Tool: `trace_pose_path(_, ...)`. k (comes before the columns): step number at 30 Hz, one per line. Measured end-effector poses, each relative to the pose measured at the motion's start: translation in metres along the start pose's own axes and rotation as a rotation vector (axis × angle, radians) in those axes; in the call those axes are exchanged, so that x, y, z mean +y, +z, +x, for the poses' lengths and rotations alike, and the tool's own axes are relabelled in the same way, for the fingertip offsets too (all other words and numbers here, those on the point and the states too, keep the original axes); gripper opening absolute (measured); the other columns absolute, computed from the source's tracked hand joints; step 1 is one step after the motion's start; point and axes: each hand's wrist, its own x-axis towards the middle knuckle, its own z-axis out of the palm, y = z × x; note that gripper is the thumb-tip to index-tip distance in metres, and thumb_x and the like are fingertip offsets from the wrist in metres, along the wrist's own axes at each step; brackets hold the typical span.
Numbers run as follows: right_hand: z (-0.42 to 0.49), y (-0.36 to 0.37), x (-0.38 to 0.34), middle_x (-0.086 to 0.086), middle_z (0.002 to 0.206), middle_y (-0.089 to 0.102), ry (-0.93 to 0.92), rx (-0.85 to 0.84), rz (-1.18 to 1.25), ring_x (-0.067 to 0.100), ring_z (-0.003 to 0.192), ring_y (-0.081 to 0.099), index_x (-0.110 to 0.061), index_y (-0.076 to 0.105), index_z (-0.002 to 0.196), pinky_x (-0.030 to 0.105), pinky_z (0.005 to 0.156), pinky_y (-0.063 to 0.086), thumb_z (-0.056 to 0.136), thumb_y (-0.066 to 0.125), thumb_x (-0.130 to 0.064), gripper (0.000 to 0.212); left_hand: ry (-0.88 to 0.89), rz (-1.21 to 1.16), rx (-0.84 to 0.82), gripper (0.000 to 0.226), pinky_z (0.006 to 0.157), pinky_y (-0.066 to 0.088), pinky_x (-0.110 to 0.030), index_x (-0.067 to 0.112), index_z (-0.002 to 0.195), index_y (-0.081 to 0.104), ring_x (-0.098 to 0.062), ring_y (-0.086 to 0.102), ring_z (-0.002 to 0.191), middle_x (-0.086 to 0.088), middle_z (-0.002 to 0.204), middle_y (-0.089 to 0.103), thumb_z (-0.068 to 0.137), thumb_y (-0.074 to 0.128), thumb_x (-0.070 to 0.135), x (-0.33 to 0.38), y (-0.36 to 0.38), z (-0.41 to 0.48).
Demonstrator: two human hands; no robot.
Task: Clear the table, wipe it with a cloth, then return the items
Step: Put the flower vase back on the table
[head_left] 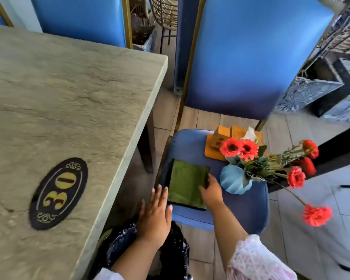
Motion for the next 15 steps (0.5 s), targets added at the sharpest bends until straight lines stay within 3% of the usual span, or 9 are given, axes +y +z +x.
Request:
trace_pose_path(3,-0.013,0.013,0.019,0.008,0.158,0.013,-0.141,0.068,-0.342,0.025,0.145,0.017,-0.010,0.023,0.148,0.033,0.113,0.026,0.091,0.050,-0.006,0.063,0.013,0.051,-0.134,0.060,0.119,0.001,-0.041,0.029,0.150,-0.005,-0.014,-0.009,0.148,0.007,0.159,-0.012,0.093,-0.001,0.048,0.003,0.014,0.012)
trace_pose_path(5,-0.023,0.026,0.032,0.009,0.159,0.015,-0.294,0.135,-0.596,0.027,0.146,0.010,-0.011,0.029,0.147,0.038,0.115,0.025,0.088,0.053,-0.011,0.064,0.036,0.120,-0.227,0.054,0.119,-0.003,-0.044,0.029,0.150,-0.002,-0.015,-0.009,0.148,0.006,0.160,-0.010,0.100,0.017,0.038,0.006,0.020,0.020)
trace_pose_path(8,-0.028,0.043,0.048,0.009,0.140,0.052,-0.380,0.033,-0.787,0.026,0.132,0.041,-0.012,0.058,0.129,0.040,0.104,0.042,0.079,0.044,-0.030,0.055,0.032,0.207,-0.300,0.053,0.118,-0.007,-0.047,0.028,0.151,0.000,-0.016,-0.010,0.148,0.007,0.160,-0.009,0.101,0.019,0.035,0.004,0.028,0.029)
trace_pose_path(10,-0.028,0.047,0.047,0.004,0.128,0.062,-0.310,-0.075,-0.833,0.023,0.117,0.061,-0.016,0.067,0.118,0.039,0.088,0.056,0.078,0.034,-0.038,0.056,0.020,0.235,-0.328,0.053,0.117,-0.008,-0.047,0.029,0.150,-0.002,-0.016,-0.012,0.148,0.008,0.159,-0.011,0.101,0.018,0.035,0.004,0.029,0.033)
trace_pose_path(11,-0.026,0.045,0.046,0.003,0.127,0.064,-0.293,-0.105,-0.829,0.022,0.113,0.064,-0.017,0.067,0.118,0.040,0.084,0.056,0.078,0.033,-0.039,0.057,0.014,0.231,-0.325,0.053,0.117,-0.009,-0.047,0.030,0.150,-0.003,-0.016,-0.012,0.148,0.009,0.159,-0.012,0.101,0.017,0.035,0.004,0.029,0.035)
trace_pose_path(13,-0.020,0.040,0.041,0.004,0.136,0.056,-0.279,-0.078,-0.839,0.022,0.121,0.058,-0.017,0.060,0.128,0.042,0.092,0.050,0.082,0.032,-0.040,0.058,0.008,0.229,-0.309,0.053,0.117,-0.009,-0.046,0.031,0.150,-0.004,-0.015,-0.013,0.147,0.009,0.159,-0.012,0.101,0.017,0.035,0.005,0.028,0.039)
trace_pose_path(15,-0.013,0.035,0.039,0.004,0.158,0.020,-0.328,-0.096,-0.836,0.022,0.144,0.025,-0.019,0.026,0.148,0.043,0.115,0.024,0.095,0.027,-0.039,0.057,0.002,0.229,-0.299,0.053,0.117,-0.009,-0.047,0.030,0.150,-0.003,-0.015,-0.013,0.147,0.009,0.159,-0.011,0.101,0.017,0.035,0.006,0.026,0.043)
